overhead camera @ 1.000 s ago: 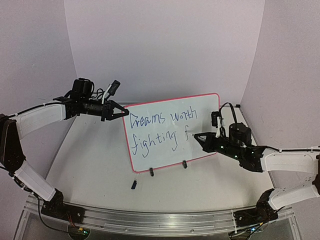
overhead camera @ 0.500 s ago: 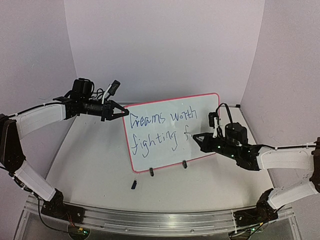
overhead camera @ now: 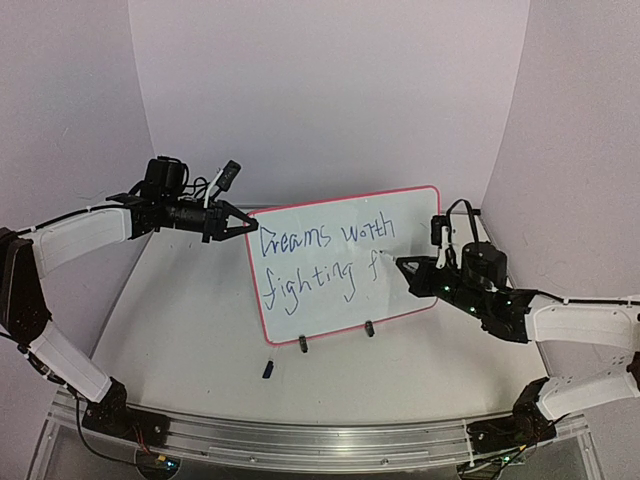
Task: Write a sentence on the whiteboard
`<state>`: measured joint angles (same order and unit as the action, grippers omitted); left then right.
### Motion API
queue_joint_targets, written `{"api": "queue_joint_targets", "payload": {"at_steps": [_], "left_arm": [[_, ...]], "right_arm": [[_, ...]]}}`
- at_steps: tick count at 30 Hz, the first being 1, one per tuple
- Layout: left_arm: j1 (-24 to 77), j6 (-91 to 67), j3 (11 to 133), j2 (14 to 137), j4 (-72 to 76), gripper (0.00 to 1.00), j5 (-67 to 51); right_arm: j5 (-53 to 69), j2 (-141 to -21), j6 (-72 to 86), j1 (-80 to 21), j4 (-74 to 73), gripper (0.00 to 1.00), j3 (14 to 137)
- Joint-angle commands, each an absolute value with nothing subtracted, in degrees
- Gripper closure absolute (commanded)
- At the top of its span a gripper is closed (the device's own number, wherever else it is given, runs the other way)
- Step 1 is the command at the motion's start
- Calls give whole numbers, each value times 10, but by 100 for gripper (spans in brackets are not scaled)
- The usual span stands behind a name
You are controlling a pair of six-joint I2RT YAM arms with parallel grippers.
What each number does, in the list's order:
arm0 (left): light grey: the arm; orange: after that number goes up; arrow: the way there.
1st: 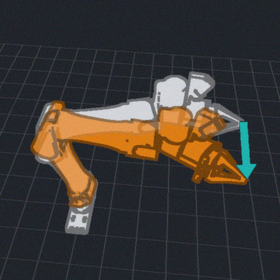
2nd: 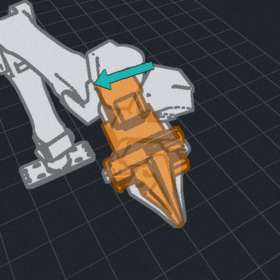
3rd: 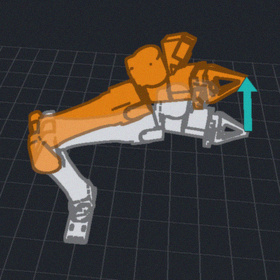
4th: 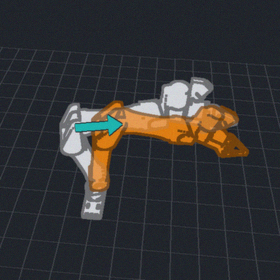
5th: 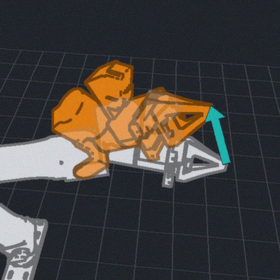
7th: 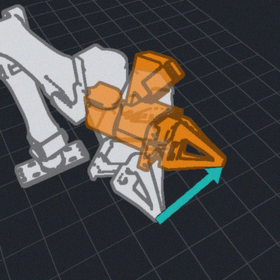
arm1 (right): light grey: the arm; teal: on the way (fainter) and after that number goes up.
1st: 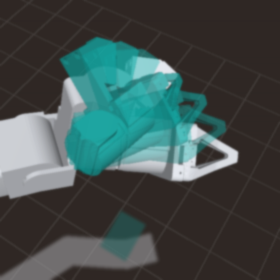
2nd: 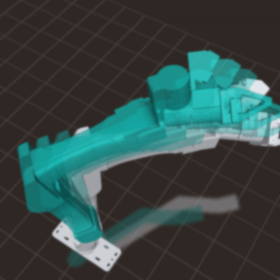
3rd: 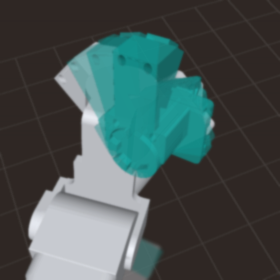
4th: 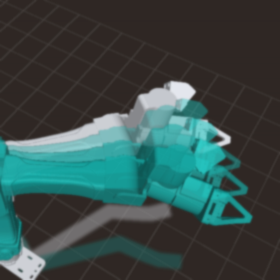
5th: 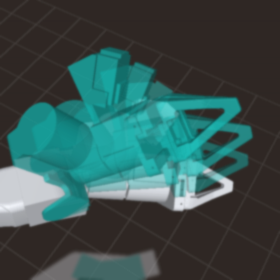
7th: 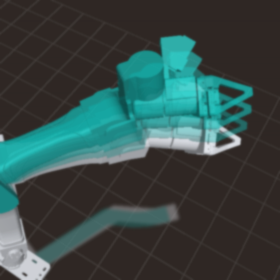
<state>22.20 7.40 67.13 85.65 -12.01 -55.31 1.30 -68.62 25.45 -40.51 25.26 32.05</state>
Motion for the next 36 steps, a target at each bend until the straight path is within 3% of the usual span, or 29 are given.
{"api": "queue_joint_targets", "payload": {"at_steps": [1, 36], "left_arm": [[239, 136, 658, 883, -187, 100, -526], [240, 138, 658, 882, -189, 100, -524]], "right_arm": [[-20, -662, 247, -403, 246, 100, 311], [5, -704, 255, -403, 229, 100, 303]]}}
